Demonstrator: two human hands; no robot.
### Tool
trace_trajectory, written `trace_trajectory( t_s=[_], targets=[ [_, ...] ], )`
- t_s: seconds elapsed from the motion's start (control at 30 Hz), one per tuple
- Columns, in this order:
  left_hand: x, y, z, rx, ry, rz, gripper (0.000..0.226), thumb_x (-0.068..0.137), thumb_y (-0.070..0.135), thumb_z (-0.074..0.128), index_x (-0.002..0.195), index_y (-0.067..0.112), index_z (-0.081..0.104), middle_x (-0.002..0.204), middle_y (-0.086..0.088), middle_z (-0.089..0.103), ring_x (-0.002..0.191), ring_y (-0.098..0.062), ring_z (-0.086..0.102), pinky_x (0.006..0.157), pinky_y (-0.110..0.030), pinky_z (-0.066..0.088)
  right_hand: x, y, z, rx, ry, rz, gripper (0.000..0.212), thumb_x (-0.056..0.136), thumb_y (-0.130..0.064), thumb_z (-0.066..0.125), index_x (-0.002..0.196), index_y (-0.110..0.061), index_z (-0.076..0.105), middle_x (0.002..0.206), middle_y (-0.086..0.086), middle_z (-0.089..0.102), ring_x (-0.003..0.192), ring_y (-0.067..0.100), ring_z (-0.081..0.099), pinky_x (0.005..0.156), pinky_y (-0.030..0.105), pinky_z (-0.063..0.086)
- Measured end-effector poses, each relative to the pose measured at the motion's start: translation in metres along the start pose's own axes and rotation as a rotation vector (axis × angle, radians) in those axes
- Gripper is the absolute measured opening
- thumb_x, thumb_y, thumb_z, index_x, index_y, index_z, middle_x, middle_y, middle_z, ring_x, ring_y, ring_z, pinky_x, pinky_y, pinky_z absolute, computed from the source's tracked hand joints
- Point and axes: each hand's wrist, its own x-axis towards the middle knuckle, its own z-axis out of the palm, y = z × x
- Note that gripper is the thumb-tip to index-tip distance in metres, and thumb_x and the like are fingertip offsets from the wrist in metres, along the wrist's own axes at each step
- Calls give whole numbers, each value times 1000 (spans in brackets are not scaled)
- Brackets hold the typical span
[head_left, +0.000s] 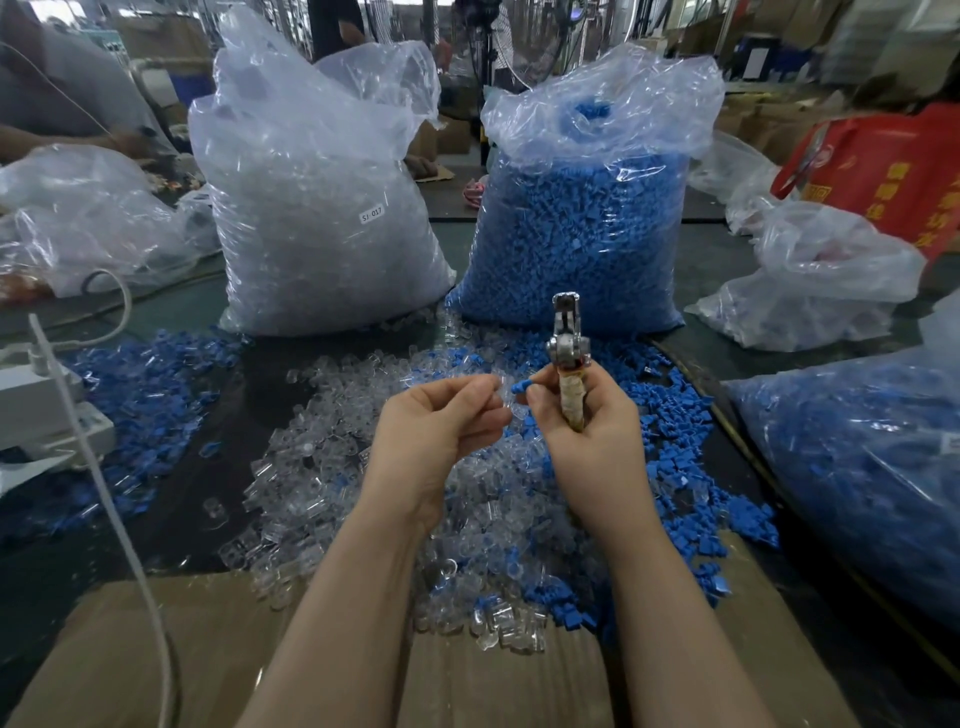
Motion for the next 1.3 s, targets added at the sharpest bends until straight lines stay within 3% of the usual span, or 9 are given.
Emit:
trace_trajectory(
  t_s=[0.27,0.5,0.57,0.73,0.83,0.97,1.2,1.3],
  targets=[
    [-4,-1,5,46,-15,17,6,86,3,70,88,8,73,74,-6,74,68,-11,71,64,-20,57,1,3,1,7,19,-7,19,94,-8,63,87,-25,61,76,-15,65,71,0,60,66,13,49],
    [-7,0,6,24,-39,5,10,83,-1,71,88,7,73,73,-5,73,69,-13,71,70,-22,59,2,5,0,10,70,19,13,94,-13,64,86,-24,62,81,8,65,74,26,59,66,30,51],
    [-7,-1,6,37,-41,20,10,84,-1,70,89,8,73,73,-5,73,69,-12,70,70,-22,59,2,5,0,15,69,15,13,94,-12,64,86,-23,62,80,8,64,74,27,58,65,28,50],
    [-9,-2,9,26,-32,53,13,83,-1,70,88,9,74,78,-4,74,72,-11,69,72,-20,58,2,3,-1,52,81,-12,14,94,-10,63,85,-21,61,72,3,59,66,11,52,60,17,45],
    [-10,-3,12,13,-21,70,13,83,0,70,87,12,75,82,-4,75,79,-13,70,76,-22,58,3,3,-3,74,83,-27,12,93,-12,63,86,-22,62,72,-10,61,67,6,54,63,14,47],
    [-10,-3,16,-24,-16,106,7,87,7,68,91,11,72,79,-4,75,74,-12,71,71,-22,58,3,3,-4,81,82,-25,13,94,-12,63,86,-22,62,75,-13,65,71,0,60,68,12,48],
    [-11,-3,19,-100,1,85,14,83,-1,70,95,6,69,78,-7,75,76,-15,73,72,-22,58,3,4,-2,57,103,-14,19,93,-10,65,83,-27,62,75,-4,65,67,4,57,63,14,49],
    [-11,-3,21,-75,48,118,14,82,-4,71,93,4,70,77,-7,75,74,-15,73,71,-22,58,3,4,0,59,126,-41,20,92,-9,66,84,-27,62,74,-11,65,66,-1,57,62,12,48]
  ],
)
